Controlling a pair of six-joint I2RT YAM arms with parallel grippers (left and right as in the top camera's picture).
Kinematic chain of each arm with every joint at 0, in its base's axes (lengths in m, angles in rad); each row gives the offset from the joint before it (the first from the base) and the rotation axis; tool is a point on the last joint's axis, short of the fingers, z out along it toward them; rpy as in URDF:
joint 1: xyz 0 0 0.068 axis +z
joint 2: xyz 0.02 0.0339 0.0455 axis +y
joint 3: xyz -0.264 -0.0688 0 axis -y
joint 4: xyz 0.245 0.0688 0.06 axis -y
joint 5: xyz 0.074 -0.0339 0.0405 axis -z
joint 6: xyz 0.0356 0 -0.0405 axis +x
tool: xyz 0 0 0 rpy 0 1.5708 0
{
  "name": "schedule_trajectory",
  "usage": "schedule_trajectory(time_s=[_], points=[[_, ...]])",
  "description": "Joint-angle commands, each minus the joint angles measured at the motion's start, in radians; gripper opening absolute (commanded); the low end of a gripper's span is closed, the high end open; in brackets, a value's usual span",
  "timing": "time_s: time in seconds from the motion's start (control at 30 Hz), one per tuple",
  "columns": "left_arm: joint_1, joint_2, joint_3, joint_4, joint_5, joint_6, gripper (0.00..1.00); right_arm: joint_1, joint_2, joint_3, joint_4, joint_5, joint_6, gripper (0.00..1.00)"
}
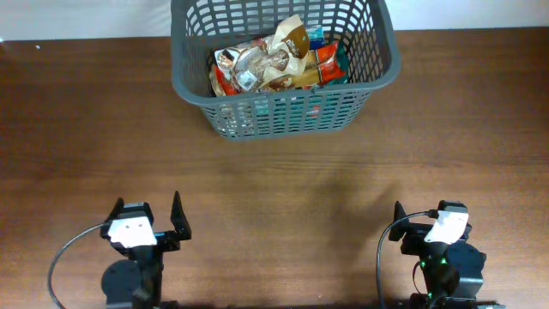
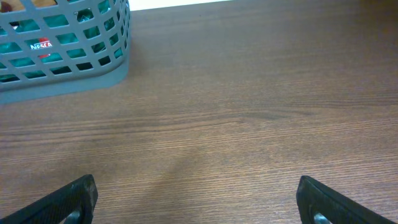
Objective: Pack container
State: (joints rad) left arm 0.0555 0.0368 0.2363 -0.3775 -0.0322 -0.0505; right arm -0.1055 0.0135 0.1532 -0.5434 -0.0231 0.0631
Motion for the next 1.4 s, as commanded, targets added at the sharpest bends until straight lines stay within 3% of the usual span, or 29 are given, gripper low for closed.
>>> schedule_trajectory(time_s=[0.0,0.23,1.37], points=[[0.002,-0.032,-0.047,0.004,0.034,-0.013,0.99,-0.006,-0.01,-0.007,0.002,0.009,-0.003,0.99],[0.002,-0.032,-0.136,0.05,0.034,-0.013,0.99,-0.006,-0.01,-0.007,0.002,0.009,-0.003,0.99],[-0.001,-0.032,-0.142,0.075,0.034,-0.013,0.99,-0.006,-0.01,-0.007,0.002,0.009,-0.003,0.99]])
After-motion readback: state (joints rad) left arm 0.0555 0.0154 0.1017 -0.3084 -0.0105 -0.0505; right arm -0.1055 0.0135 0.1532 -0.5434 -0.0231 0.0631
